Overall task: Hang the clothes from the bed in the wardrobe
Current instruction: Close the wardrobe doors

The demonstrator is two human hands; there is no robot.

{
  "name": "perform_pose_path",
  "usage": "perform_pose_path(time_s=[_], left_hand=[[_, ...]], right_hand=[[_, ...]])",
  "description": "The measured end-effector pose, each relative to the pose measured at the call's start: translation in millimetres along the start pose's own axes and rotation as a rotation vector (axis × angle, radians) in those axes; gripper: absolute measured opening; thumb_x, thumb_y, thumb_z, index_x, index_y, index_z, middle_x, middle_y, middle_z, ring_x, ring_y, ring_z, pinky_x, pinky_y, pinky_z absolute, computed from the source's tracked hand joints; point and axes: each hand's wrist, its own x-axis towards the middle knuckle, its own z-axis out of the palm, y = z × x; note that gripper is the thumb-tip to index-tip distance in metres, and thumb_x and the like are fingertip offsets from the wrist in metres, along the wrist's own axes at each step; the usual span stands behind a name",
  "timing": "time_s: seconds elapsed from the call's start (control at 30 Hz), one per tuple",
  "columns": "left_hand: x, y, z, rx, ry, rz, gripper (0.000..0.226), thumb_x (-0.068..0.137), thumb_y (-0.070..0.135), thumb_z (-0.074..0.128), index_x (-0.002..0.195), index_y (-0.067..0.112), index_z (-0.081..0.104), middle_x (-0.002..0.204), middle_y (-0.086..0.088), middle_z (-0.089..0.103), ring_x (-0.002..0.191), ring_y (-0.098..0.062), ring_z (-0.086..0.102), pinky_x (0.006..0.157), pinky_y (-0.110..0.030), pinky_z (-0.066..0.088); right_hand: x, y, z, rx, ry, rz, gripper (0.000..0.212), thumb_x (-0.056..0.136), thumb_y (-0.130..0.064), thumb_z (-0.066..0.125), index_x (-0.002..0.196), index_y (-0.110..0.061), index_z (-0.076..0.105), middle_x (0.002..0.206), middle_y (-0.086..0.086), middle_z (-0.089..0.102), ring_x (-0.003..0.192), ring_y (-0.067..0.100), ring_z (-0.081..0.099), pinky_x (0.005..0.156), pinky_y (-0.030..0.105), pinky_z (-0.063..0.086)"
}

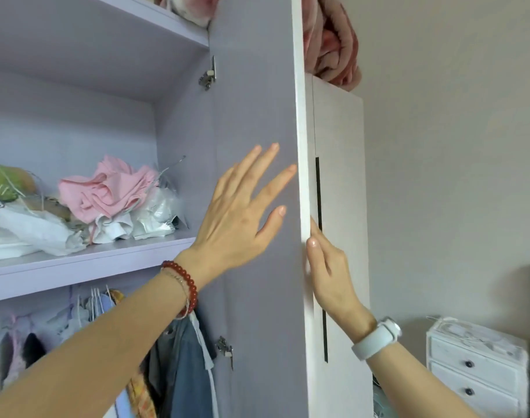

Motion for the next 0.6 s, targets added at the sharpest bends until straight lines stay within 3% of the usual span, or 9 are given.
perform_pose_path(time_s=[0.07,0.17,0.27,0.37,0.47,0.6], left_hand=[[-3.1,-15.1,-22.5,0.059,0.033,0.081,0.048,0.092,0.028,0.040,0.138,0.016,0.039,0.149,-0.011,0.025,0.139,-0.027,0.018,0.109,-0.044,0.020],[-17.8,-44.3,-54.3,0.199,0.011,0.106,0.045,0.091,0.027,0.041,0.133,0.010,0.047,0.146,-0.012,0.031,0.138,-0.029,0.023,0.108,-0.048,0.023],[-45.6,-80.2,-86.3,0.407,-0.064,0.026,0.042,0.089,0.026,0.042,0.124,0.006,0.056,0.143,-0.012,0.039,0.135,-0.031,0.030,0.105,-0.051,0.028],[-77.3,-116.0,-117.5,0.624,-0.185,-0.100,0.048,0.088,0.029,0.041,0.128,0.007,0.053,0.144,-0.011,0.040,0.134,-0.034,0.033,0.102,-0.053,0.033],[-104.0,-147.2,-137.6,0.756,-0.380,-0.246,0.054,0.090,0.035,0.043,0.139,0.011,0.040,0.149,-0.007,0.030,0.138,-0.035,0.025,0.103,-0.055,0.031],[-137.7,-183.4,-136.5,0.906,-0.588,-0.430,0.067,0.093,0.048,0.028,0.148,0.021,0.000,0.156,0.003,-0.008,0.143,-0.022,-0.007,0.112,-0.050,0.008]], right_hand=[[0.6,-12.4,26.4,0.020,-0.065,-0.095,0.049,0.097,-0.040,0.023,0.140,-0.020,0.034,0.139,-0.009,0.047,0.129,0.012,0.042,0.106,0.028,0.035],[7.1,-27.6,74.3,0.013,-0.154,-0.171,0.046,0.097,-0.039,0.026,0.139,-0.020,0.026,0.145,-0.009,0.031,0.137,0.009,0.026,0.113,0.020,0.020],[13.6,-33.8,127.5,-0.073,-0.259,-0.281,0.049,0.096,-0.030,0.034,0.141,-0.022,0.018,0.150,-0.006,0.020,0.142,0.012,0.013,0.116,0.025,0.013],[19.4,-34.2,181.6,-0.164,-0.424,-0.310,0.061,0.095,-0.036,0.040,0.141,-0.034,0.001,0.152,-0.009,-0.002,0.142,0.012,-0.005,0.117,0.036,0.010],[25.8,-34.2,232.3,-0.245,-0.516,-0.315,0.068,0.094,-0.035,0.045,0.139,-0.034,-0.006,0.148,-0.010,-0.018,0.140,0.013,-0.017,0.117,0.040,0.009],[32.7,-33.2,283.5,-0.319,-0.604,-0.237,0.075,0.093,-0.036,0.045,0.140,-0.035,-0.013,0.142,-0.013,-0.033,0.135,0.015,-0.029,0.115,0.047,0.000]])
